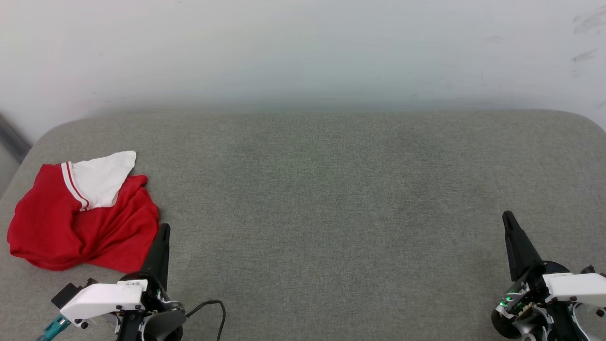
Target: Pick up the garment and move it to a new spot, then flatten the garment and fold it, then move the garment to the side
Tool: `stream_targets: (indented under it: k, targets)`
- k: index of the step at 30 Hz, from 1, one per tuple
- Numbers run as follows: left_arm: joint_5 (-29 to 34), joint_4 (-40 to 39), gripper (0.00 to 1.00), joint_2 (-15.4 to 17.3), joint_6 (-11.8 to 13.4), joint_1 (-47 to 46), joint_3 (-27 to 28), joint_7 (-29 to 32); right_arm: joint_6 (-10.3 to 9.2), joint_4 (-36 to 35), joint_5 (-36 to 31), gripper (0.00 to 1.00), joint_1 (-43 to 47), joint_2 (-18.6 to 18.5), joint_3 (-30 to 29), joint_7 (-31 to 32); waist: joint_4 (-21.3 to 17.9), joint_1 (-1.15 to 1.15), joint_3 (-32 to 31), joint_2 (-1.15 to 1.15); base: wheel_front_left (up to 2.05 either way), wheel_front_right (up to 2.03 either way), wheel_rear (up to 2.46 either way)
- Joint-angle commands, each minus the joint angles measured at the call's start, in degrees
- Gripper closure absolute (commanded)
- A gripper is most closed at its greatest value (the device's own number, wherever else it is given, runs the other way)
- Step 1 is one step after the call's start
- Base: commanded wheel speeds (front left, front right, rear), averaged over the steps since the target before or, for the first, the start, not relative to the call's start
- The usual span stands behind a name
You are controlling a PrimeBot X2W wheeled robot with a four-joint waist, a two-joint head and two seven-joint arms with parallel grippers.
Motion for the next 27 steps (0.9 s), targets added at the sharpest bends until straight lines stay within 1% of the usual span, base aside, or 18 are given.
stream_targets:
  k: [1,27]
  targets:
    - [0.04,-0.02,1.0,-0.1,-0.14,-0.38,0.08,0.09,-0.02,0.04,0.23,1.0,-0.65,0.17,0.05,-0.01,0.0,0.0,0.0,0.0,0.0,0.0,0.0]
    - [0.04,-0.03,1.0,-0.1,-0.15,-0.38,0.08,0.09,-0.02,0.04,0.23,1.0,-0.65,0.17,0.05,-0.01,0.0,0.0,0.0,0.0,0.0,0.0,0.0]
